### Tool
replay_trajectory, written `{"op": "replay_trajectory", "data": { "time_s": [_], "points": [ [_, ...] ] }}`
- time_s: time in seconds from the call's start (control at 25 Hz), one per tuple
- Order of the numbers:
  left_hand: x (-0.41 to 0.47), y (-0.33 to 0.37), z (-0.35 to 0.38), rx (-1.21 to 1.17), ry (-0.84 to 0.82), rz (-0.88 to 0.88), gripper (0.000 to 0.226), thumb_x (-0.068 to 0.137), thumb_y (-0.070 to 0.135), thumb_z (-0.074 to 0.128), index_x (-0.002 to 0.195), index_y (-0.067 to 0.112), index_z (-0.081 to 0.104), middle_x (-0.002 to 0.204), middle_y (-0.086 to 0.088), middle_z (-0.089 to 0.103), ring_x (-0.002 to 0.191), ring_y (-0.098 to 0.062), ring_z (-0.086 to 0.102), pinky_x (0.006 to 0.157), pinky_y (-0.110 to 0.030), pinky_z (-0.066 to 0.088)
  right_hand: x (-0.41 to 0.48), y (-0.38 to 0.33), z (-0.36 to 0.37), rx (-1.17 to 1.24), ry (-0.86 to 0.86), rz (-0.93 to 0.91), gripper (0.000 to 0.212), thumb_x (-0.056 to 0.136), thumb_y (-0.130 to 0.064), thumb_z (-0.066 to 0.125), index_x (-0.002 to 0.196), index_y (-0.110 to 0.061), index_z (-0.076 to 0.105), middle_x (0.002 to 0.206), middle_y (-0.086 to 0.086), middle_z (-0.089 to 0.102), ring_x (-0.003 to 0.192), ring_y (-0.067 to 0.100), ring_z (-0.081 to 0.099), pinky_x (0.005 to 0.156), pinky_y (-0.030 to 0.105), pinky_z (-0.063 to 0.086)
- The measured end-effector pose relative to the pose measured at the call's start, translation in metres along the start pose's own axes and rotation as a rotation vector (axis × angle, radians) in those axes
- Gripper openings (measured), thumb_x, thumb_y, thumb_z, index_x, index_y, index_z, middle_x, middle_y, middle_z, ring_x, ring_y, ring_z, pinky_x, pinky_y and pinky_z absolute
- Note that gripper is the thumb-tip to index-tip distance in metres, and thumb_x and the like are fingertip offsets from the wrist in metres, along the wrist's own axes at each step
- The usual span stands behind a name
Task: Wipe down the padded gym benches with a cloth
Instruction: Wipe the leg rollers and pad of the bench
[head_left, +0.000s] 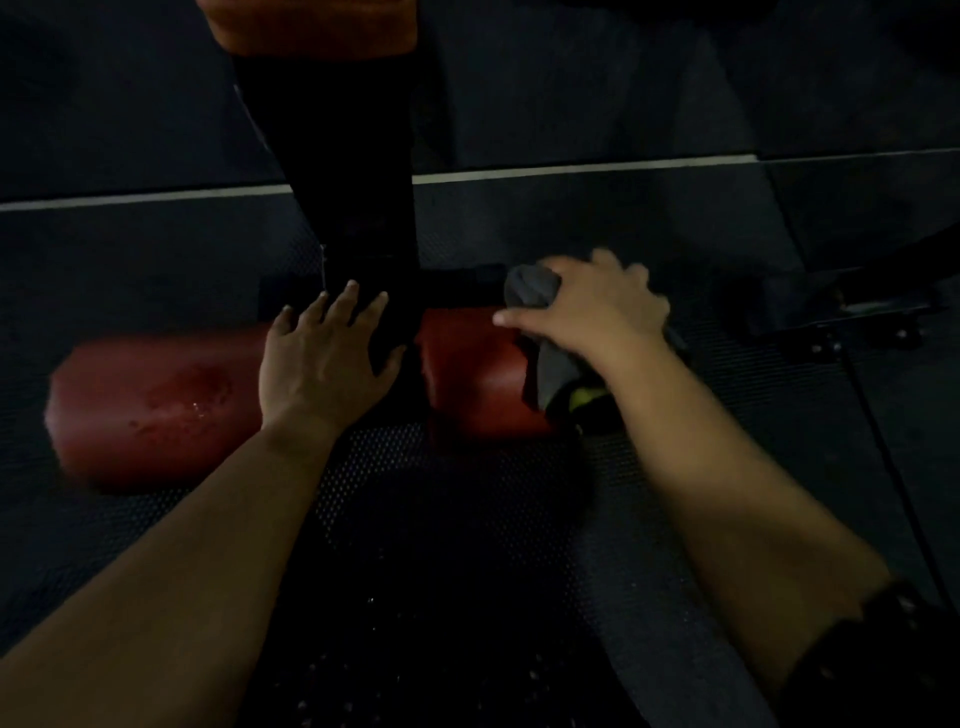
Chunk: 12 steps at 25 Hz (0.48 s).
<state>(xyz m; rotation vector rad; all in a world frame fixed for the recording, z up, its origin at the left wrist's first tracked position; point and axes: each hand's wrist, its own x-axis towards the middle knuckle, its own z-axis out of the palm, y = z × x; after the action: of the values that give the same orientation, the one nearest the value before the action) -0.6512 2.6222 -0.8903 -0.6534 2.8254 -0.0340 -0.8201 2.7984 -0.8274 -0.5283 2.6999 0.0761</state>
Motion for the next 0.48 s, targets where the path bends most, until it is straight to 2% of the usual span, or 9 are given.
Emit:
{"op": "replay_trajectory", "data": {
  "time_s": [0.04,0.08,0.12,0.16,0.24,0.36,0.48],
  "points": [
    [-0.001,-0.001,-0.001,0.002,-0.001,0.013,0.072,0.093,0.064,0.019,0.157,0.031,0.012,0.164,0.001,0.013,0.148,-0.022,0.022,0.118,-0.045,0.024,0.017,-0.006,-0.008,-0.014,-0.144,-0.005,0.09,0.068,-0.081,0.06,0.145,-0.042,0.035,0.149,0.004,0.033,0.134,0.037,0.031,0.1,0.056,0.035],
    [-0.002,-0.002,-0.003,-0.004,-0.001,0.028,0.072,0.093,0.064,0.022,0.157,0.031,0.015,0.164,0.001,0.014,0.148,-0.022,0.024,0.117,-0.045,0.025,0.029,-0.011,-0.011,-0.001,-0.218,-0.008,0.09,0.068,-0.079,0.064,0.145,-0.041,0.036,0.148,0.004,0.036,0.133,0.037,0.034,0.102,0.055,0.037],
    [-0.004,-0.003,-0.004,-0.015,0.003,0.043,0.071,0.093,0.063,0.024,0.156,0.03,0.018,0.164,0.002,0.017,0.147,-0.022,0.026,0.117,-0.046,0.025,0.035,-0.011,-0.01,0.048,-0.219,0.003,0.083,0.071,-0.072,0.066,0.143,-0.04,0.039,0.145,0.004,0.04,0.131,0.036,0.038,0.101,0.054,0.039],
    [-0.006,-0.004,-0.004,-0.022,0.011,0.057,0.07,0.093,0.062,0.025,0.155,0.031,0.022,0.163,0.003,0.019,0.146,-0.022,0.028,0.116,-0.046,0.026,0.031,-0.007,-0.007,0.098,-0.161,0.014,0.073,0.077,-0.064,0.067,0.141,-0.041,0.041,0.142,0.005,0.042,0.128,0.035,0.041,0.099,0.051,0.042],
    [-0.006,-0.003,-0.005,-0.033,0.028,0.083,0.068,0.093,0.061,0.025,0.154,0.032,0.027,0.162,0.004,0.022,0.145,-0.022,0.031,0.115,-0.047,0.027,0.001,0.012,0.008,0.146,0.086,0.011,0.059,0.086,-0.049,0.062,0.14,-0.04,0.041,0.139,0.007,0.043,0.122,0.037,0.044,0.091,0.046,0.046],
    [-0.004,-0.005,-0.004,-0.145,0.069,0.054,0.065,0.096,0.06,0.024,0.155,0.032,0.025,0.162,0.003,0.022,0.144,-0.025,0.033,0.113,-0.048,0.029,-0.065,0.045,0.05,0.107,0.465,-0.093,0.055,0.084,-0.041,0.059,0.137,-0.031,0.046,0.133,0.015,0.046,0.107,0.042,0.05,0.081,0.048,0.047],
    [0.001,0.008,-0.014,-0.331,0.148,0.104,0.068,0.095,0.062,0.018,0.155,0.029,0.026,0.161,0.0,0.025,0.145,-0.026,0.032,0.116,-0.051,0.024,-0.099,0.078,0.105,0.244,0.626,-0.237,0.049,0.081,-0.037,0.056,0.129,-0.025,0.053,0.125,0.02,0.05,0.095,0.04,0.053,0.075,0.047,0.05]
  ]
}}
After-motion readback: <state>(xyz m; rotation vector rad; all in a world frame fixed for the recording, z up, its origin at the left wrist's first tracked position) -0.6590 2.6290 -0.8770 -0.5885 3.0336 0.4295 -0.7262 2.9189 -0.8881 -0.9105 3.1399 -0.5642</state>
